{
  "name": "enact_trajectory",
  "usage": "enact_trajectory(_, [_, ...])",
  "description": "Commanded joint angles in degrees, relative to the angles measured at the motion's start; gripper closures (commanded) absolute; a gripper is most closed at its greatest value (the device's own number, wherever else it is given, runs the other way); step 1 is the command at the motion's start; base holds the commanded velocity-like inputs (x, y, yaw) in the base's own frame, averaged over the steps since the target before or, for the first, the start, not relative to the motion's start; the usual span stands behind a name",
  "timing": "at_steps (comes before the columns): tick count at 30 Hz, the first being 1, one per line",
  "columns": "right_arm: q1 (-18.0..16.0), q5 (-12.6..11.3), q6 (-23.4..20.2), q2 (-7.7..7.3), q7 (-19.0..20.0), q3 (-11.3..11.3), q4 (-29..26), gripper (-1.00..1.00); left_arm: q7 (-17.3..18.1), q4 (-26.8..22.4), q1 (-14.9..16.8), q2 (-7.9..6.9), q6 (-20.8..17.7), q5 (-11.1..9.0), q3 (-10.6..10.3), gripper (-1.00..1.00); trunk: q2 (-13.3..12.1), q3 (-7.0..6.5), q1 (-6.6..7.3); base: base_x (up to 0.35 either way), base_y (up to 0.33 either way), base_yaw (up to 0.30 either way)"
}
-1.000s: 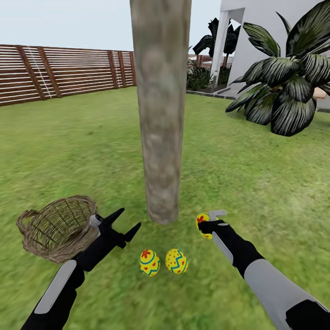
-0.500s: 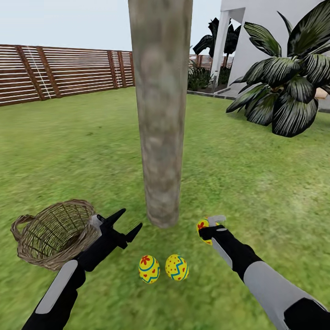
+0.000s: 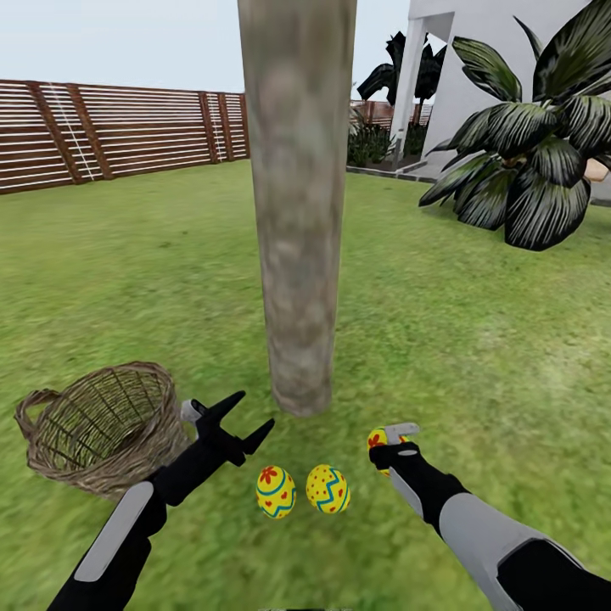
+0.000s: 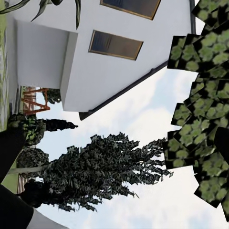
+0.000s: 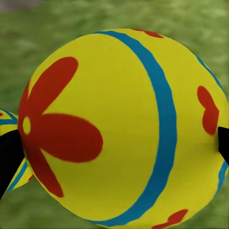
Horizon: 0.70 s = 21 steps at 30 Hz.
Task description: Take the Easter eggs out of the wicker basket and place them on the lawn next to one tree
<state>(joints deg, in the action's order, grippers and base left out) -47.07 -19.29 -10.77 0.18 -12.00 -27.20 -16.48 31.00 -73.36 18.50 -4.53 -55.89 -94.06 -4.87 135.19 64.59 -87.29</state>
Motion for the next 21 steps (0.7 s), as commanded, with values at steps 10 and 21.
enact_trajectory(10, [0.0,-0.5,-0.3,-0.01,-0.4,-0.5,-0.4,1.0,0.3,0.1,0.0,-0.04,-0.1,0.0,-0.1,-1.0,4.0,1.84,-2.19,0.0,0.0,0.0])
enact_trajectory(21, [0.0,-0.5,-0.3,0.07,0.0,-0.9,-2.9,1.0,0.2,0.1,0.0,-0.03,0.0,0.0,-0.1,-1.0,8.1,3.86,-4.41,0.0,0.0,0.0])
